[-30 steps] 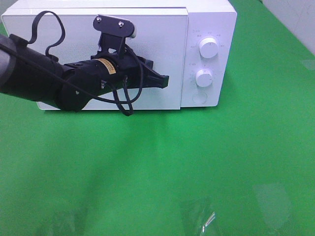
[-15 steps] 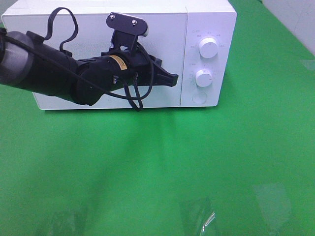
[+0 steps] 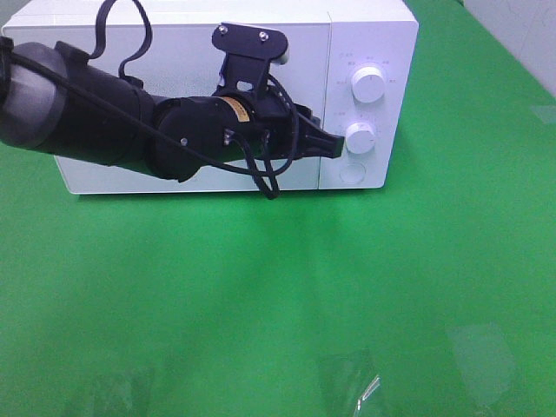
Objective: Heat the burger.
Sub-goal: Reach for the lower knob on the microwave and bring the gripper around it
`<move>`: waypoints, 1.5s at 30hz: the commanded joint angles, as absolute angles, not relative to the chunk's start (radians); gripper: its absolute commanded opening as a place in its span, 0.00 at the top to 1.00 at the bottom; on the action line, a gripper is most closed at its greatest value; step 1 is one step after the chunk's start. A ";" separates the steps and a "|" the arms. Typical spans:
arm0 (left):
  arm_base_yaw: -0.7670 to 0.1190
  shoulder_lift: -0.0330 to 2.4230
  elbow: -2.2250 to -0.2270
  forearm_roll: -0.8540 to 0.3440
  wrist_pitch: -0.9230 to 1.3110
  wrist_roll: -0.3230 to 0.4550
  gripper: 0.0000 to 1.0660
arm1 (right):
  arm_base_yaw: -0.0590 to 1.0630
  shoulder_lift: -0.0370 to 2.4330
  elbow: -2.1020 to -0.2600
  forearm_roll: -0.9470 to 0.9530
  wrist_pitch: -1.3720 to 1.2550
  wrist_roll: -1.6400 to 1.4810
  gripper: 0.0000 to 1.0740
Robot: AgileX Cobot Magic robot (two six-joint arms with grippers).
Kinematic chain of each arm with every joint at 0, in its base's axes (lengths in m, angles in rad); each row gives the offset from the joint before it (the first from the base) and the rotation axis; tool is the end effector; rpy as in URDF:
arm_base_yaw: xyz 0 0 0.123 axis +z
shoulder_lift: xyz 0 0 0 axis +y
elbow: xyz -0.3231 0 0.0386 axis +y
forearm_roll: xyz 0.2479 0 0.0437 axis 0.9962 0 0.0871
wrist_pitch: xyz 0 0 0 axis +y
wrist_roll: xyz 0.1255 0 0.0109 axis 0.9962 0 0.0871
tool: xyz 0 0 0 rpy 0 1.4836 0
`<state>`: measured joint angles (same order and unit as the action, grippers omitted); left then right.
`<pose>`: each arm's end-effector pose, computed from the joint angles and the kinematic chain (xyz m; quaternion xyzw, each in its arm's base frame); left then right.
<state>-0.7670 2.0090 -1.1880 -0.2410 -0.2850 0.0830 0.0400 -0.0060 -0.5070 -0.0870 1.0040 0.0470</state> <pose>0.3556 -0.3310 0.1921 0.2412 0.8135 -0.2080 0.4866 -0.0128 -0.0098 0.2702 0.0036 0.8337 -0.0195 0.5518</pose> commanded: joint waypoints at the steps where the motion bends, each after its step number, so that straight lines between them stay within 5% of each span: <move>1: -0.780 1.985 -1.195 -0.247 -0.199 0.078 0.29 | 0.034 -0.029 -0.507 -0.089 1.003 0.040 0.30; 2: -0.784 1.964 -1.195 -0.247 -0.117 0.076 0.15 | 0.034 -0.029 -0.507 -0.089 1.003 0.041 0.30; 4: -0.784 1.940 -1.195 -0.247 -0.013 0.077 0.09 | 0.034 -0.029 -0.507 -0.089 1.003 0.041 0.30; 14: -0.782 1.784 -1.195 -0.182 0.575 0.087 0.09 | 0.034 -0.029 -0.507 -0.089 1.003 0.041 0.30; 22: -0.762 1.684 -1.195 -0.156 0.844 0.067 0.09 | 0.034 -0.029 -0.507 -0.089 1.003 0.041 0.30; 28: -0.660 1.607 -1.195 -0.154 0.928 0.057 0.09 | 0.034 -0.029 -0.507 -0.089 1.003 0.041 0.30; 34: -0.395 1.526 -1.195 -0.155 1.087 0.033 0.09 | 0.034 -0.029 -0.507 -0.089 1.003 0.041 0.30; 45: -0.331 1.397 -1.078 -0.070 1.173 0.000 0.09 | 0.034 -0.029 -0.507 -0.089 1.003 0.041 0.30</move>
